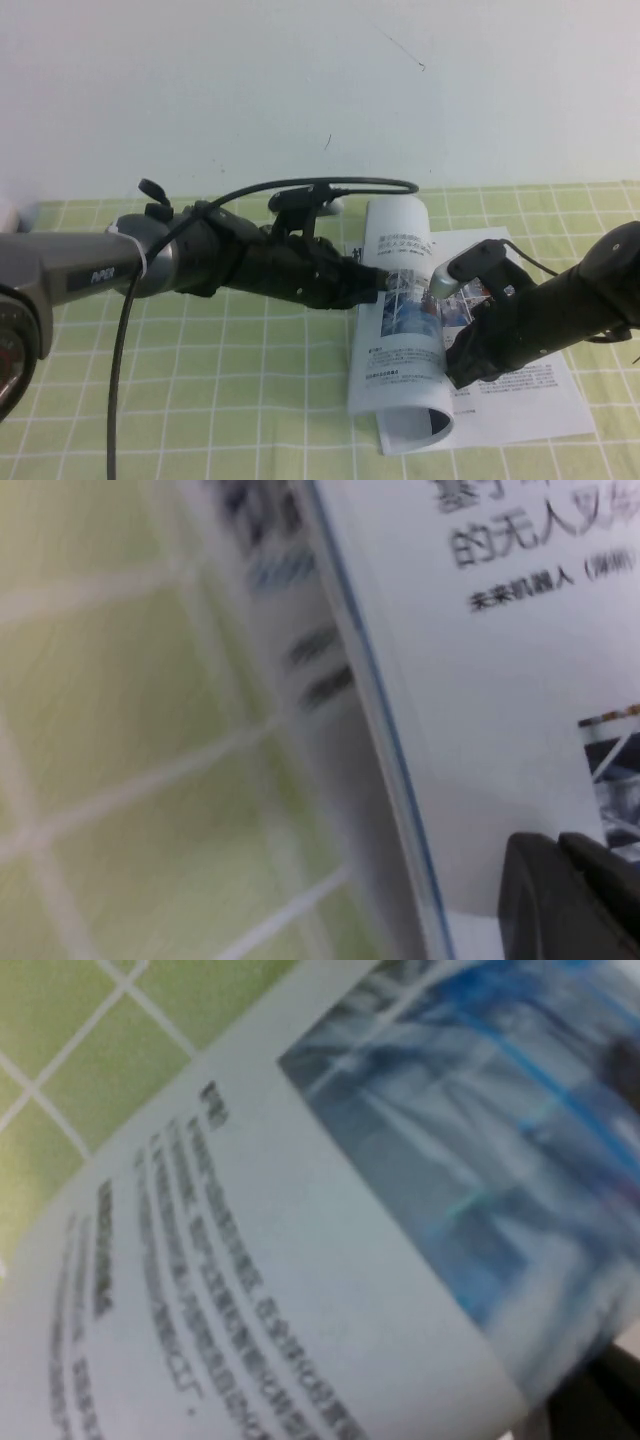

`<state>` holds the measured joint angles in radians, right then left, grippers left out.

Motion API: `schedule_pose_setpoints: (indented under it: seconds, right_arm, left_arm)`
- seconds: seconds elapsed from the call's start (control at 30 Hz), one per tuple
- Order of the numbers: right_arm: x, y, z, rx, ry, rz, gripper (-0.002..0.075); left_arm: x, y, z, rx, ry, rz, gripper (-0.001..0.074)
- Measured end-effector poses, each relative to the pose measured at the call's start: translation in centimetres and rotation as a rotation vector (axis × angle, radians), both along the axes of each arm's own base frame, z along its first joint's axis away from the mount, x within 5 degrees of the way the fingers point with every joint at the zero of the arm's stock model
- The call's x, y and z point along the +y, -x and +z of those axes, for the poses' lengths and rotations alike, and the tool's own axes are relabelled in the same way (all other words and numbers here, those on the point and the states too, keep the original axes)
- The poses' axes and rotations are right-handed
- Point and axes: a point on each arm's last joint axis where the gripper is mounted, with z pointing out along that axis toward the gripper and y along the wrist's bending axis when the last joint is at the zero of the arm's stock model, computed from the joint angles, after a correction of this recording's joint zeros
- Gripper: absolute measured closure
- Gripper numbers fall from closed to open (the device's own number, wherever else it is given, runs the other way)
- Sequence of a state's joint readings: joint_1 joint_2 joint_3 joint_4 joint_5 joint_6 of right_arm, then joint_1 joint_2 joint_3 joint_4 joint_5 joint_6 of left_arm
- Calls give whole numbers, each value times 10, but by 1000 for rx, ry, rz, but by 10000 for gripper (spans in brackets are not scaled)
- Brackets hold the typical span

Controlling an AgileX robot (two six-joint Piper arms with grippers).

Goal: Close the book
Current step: 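Close the open booklet and leave it lying on the table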

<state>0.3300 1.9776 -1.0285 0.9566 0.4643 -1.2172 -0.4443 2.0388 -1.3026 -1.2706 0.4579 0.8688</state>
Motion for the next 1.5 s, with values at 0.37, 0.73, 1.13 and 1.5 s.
schedule_pose_setpoints:
  seconds: [0.37,0.73,1.13,1.5]
  right_arm:
    - [-70,-15,89,-298,6,-207,729]
    - [-155,17,183,-585,85,-379,729]
    - [-193,84,236,-595,58,-497,729]
    - [-140,159,284,-792,110,-240,729]
  left_arm:
    - [-18,-4,52,-114,15,-275,737]
    - [47,16,136,-243,-609,-157,737]
    - [110,94,242,-475,-633,74,737]
    - [148,180,237,-616,-534,164,737]
